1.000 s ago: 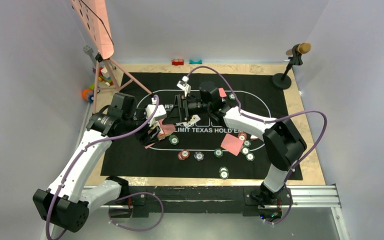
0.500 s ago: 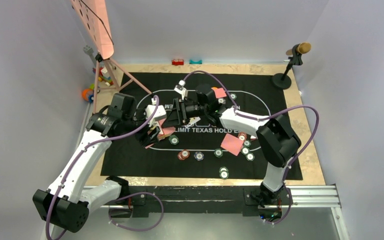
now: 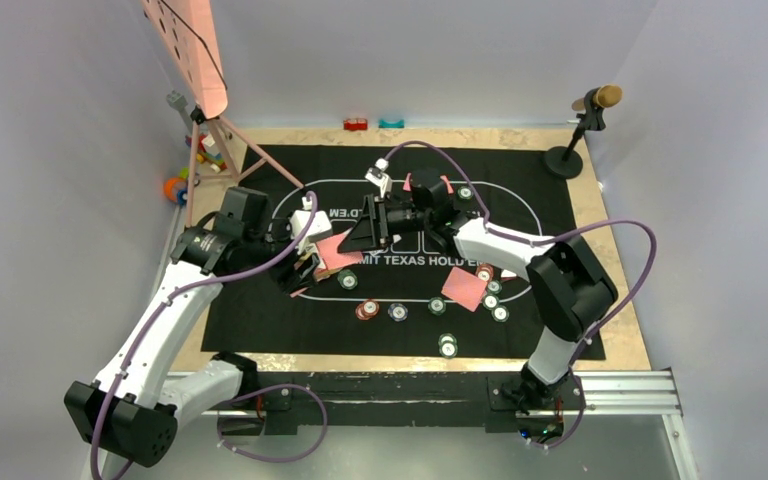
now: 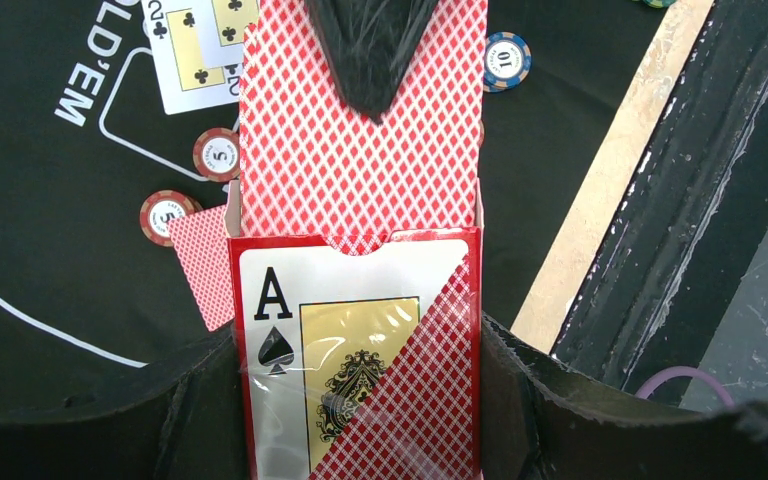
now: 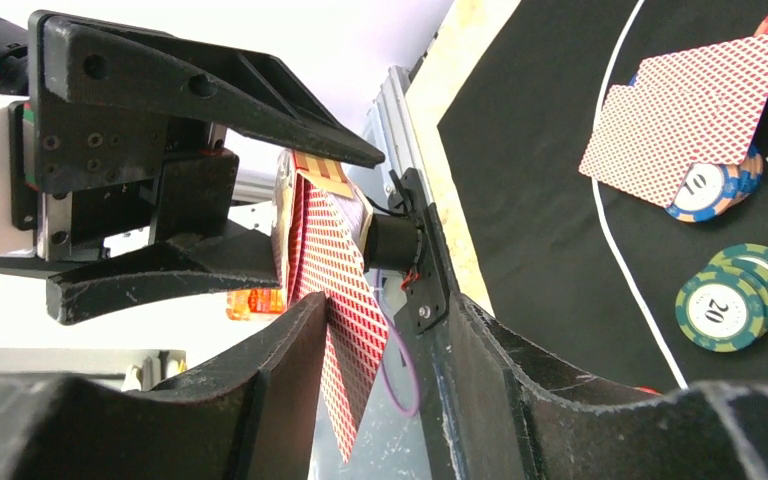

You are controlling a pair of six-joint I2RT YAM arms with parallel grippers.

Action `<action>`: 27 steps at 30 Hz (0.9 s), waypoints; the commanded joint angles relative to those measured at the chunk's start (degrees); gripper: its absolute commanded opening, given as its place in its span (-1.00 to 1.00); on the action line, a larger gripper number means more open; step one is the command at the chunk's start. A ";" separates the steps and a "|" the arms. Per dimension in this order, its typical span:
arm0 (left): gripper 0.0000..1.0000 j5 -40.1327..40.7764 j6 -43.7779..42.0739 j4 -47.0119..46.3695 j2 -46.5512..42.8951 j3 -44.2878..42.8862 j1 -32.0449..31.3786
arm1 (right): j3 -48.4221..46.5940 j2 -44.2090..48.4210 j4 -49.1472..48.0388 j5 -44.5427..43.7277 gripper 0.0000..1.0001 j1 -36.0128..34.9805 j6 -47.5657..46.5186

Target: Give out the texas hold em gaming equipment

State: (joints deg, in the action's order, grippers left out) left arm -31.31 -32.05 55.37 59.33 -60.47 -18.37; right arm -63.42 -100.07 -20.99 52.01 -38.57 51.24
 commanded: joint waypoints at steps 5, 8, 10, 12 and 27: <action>-1.00 -2.22 1.02 -2.40 -1.59 -1.35 0.44 | 2.12 5.68 -0.90 0.20 -0.14 1.99 -0.35; -1.00 -2.12 0.94 -2.48 -1.67 -0.94 0.44 | 2.70 7.07 -0.23 0.04 -0.35 2.62 -0.50; -1.00 -2.02 0.86 -2.53 -1.80 -0.72 0.44 | 2.85 7.96 1.10 -0.21 -0.51 3.45 -1.27; -1.00 -2.03 0.85 -2.54 -1.87 -0.63 0.44 | 3.10 8.93 2.36 -0.42 -0.59 4.36 -2.20; -1.00 -2.27 0.90 -2.36 -2.26 0.03 0.44 | -1.99 12.81 24.25 -8.00 -1.00 11.26 -15.52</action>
State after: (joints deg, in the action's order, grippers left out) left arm -31.44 -32.05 54.94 58.46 -60.25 -18.37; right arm -60.47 -89.38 -9.23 49.84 -27.94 43.92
